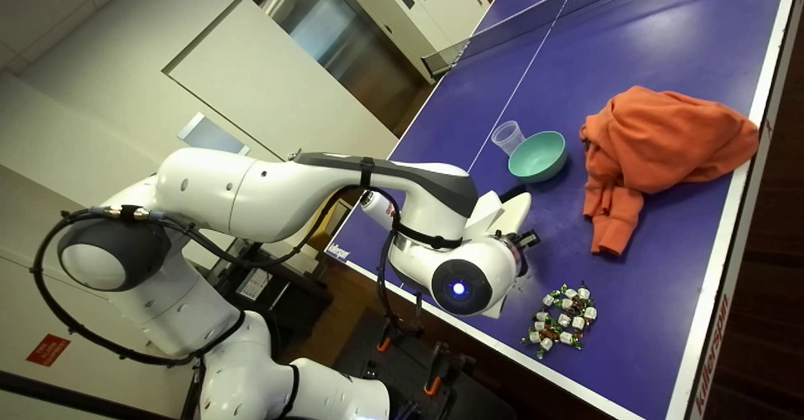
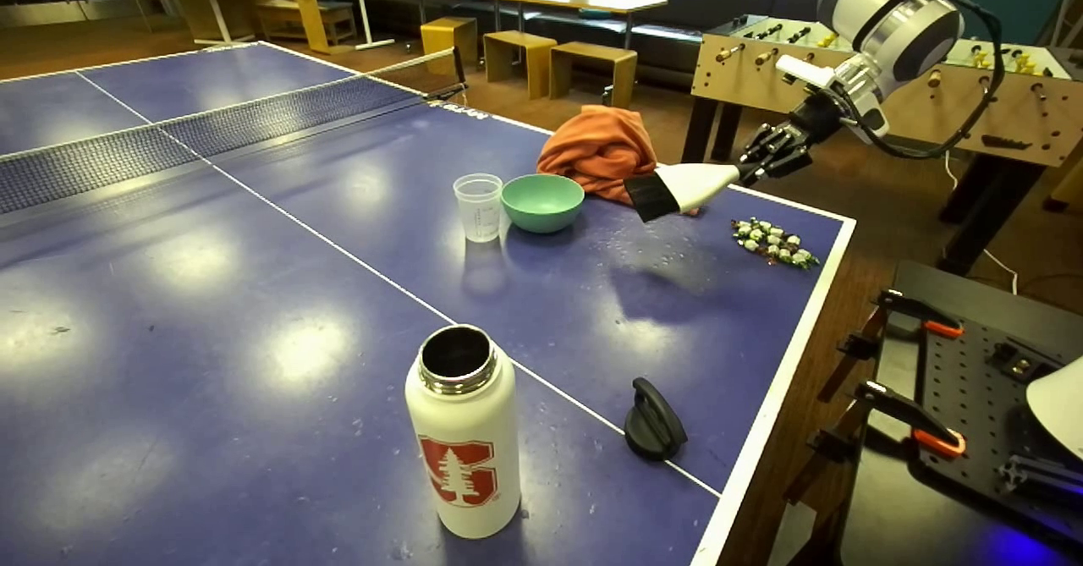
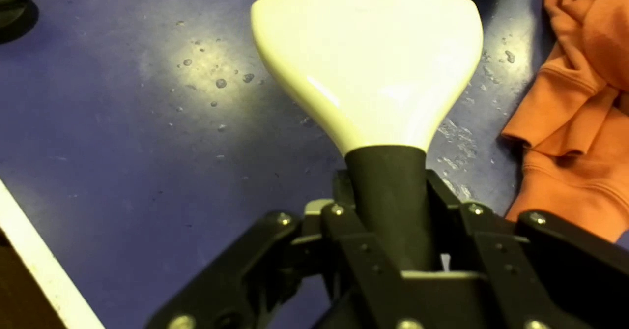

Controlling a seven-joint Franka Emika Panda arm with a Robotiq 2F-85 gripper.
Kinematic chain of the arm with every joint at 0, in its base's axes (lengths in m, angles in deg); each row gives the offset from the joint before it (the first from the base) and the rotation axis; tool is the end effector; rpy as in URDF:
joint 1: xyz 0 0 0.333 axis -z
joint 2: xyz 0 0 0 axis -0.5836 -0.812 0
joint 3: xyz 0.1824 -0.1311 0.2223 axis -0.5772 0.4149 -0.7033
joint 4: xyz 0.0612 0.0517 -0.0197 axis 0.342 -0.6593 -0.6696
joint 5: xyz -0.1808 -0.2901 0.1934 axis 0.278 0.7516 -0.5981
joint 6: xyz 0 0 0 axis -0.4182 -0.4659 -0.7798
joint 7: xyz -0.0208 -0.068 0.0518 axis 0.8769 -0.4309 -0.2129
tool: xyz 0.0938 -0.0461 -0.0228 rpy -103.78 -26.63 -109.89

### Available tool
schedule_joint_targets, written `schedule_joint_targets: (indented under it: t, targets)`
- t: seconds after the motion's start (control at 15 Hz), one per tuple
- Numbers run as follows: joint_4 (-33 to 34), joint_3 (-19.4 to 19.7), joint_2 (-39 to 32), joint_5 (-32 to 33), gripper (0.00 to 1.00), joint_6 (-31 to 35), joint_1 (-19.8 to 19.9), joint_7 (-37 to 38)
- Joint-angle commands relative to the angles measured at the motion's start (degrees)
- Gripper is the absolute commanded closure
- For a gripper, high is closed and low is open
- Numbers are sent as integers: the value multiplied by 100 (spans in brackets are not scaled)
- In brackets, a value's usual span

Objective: Sweep the candy to the left using the white and black brush

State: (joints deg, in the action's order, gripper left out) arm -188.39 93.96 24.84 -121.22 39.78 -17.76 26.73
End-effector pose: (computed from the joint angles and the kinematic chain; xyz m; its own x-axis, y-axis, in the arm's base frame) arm 0.3789 -0.3074 0.1783 -0.5406 -0.4959 -0.6796 -0.6722 0.7403 -0.0054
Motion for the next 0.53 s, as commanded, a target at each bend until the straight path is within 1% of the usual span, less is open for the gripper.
schedule_joint_targets:
  t: [0.0, 0.33, 0.47]
  targets:
    - [-223, 34, 405, -384, 88, -67, 222, 550]
    - [-449, 161, 713, -829, 88, 471, 282, 1373]
    - [-567, 177, 890, -1042, 88, 877, 242, 1693]
